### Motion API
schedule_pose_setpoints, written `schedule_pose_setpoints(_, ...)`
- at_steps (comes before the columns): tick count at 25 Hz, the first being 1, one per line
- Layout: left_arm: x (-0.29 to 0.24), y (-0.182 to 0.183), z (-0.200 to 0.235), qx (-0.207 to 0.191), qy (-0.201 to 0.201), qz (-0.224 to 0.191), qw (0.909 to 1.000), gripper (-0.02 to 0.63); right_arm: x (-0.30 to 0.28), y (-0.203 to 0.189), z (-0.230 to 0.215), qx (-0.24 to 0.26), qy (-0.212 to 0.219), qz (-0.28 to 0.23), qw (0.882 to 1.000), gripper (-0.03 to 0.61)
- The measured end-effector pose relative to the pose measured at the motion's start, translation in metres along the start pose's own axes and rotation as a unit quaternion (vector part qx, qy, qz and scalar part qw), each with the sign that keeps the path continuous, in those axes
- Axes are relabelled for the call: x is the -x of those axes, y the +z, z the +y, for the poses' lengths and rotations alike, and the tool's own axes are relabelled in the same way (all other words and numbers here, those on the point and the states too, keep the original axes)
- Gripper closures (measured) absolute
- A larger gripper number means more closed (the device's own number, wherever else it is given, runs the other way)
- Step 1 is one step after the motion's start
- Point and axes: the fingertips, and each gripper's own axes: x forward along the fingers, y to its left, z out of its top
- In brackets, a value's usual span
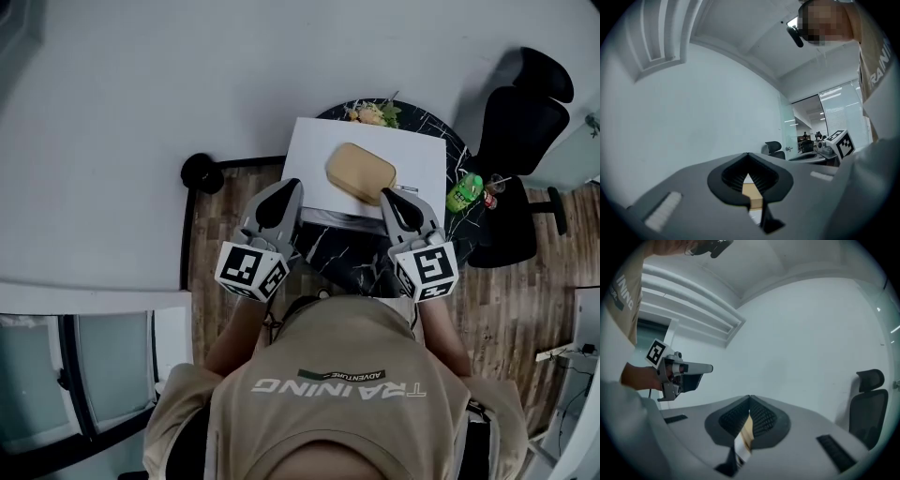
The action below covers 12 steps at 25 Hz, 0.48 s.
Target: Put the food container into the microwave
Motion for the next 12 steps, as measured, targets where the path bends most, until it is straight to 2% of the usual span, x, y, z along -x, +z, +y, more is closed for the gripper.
schedule_pose_setpoints(5, -0.009, -0.009, 0.003, 0.023, -0.003, 0.007, 0.9997, 0.611, -0.003, 0.0, -0.011, 0.006, -0.007, 0.004, 1.0, 0.568)
schedule_pose_setpoints(12, -0.018, -0.025, -0.001, 0.024, -0.012, 0.024, 0.9993, 0.611, -0.011, -0.004, -0.016, 0.002, 0.001, 0.008, 1.0, 0.569)
